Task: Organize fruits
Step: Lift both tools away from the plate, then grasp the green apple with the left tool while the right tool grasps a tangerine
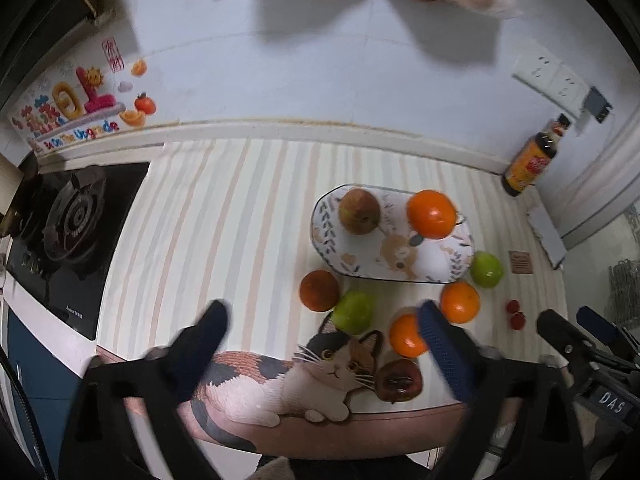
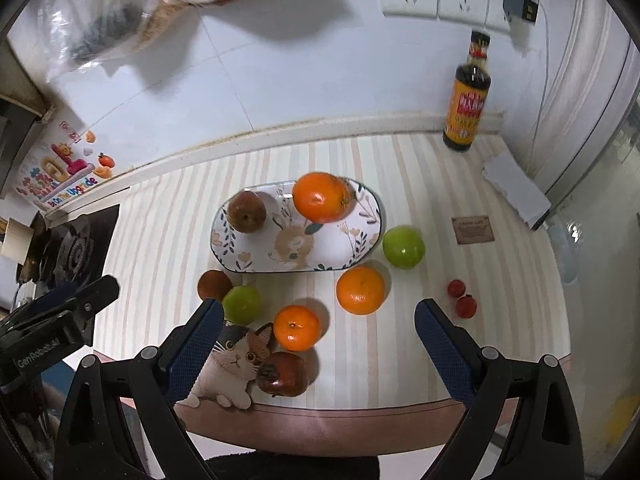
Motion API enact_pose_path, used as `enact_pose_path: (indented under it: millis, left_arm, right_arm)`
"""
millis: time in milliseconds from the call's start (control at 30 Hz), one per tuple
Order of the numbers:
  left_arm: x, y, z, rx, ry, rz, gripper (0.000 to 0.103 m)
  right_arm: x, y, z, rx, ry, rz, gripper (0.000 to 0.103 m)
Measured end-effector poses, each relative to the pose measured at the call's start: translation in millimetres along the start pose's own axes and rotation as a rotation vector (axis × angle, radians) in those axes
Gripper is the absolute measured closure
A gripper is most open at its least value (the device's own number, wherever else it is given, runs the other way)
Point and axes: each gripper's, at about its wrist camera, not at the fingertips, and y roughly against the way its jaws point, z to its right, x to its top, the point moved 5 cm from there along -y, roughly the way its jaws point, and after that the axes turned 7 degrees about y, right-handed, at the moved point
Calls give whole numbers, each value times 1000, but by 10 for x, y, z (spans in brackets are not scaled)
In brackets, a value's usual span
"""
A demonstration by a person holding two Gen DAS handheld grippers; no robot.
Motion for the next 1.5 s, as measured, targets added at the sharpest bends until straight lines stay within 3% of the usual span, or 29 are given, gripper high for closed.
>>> enact_pose_path:
  millis: [167,300,400,567,600,633,667,800,900,1000,1267,1400,1467,1500]
  left_arm:
    - [0,-459,-186,26,52,-91,0]
    - [-76,-857,-300,46,87,-188,0]
    - [-133,-1075,-332,58,104,-239,0]
    - [-209,-1335,-274,82,95,-299,0]
    - [-219,-1376,-251,85,87,-306,0]
    - [-238,-1426,-210,85,72,-316,0]
    - [-242,-1472,-169,87,55,-322,0]
    - [-270,-1620,55,54,-16,-351,1]
    - [-282,-1754,308,46,-126,-363,2]
    - [-316,-1892,511,59,-222,-381,15]
    - [-396,-1977,796,219,-491,-301,20]
    - [-442,-1973,802,248,-527,-273,26]
    - [-431,-1949,797,246,-527,-268,34]
    - [-427,-1919,801,239,-519,-262,44]
  right_arm:
    - [-80,-587,227,78,-83,-119,5]
    - [-249,-1236,203,222,-160,-252,5]
    - [-406,-1725,143,268,-213,-354,12]
    - [-583,-2267,-4,329,-251,-451,27]
    - [-584,-2288,-37,335,-243,-445,27]
    - [-557,-2273,-76,332,-212,-428,36]
    - [-543,-2256,-101,326,-185,-422,38]
    - [-597,-2177,1,267,-139,-416,38]
    - [-626,-2082,195,236,-144,-422,38]
    - [-675,-2048,341,225,-160,-435,38]
    - [-695,-2039,365,215,-147,-446,38]
    - [-666,-2066,280,205,-127,-455,38]
    - [-663,-2077,224,200,-115,-463,38]
    - [-664,-2074,211,194,-108,-466,38]
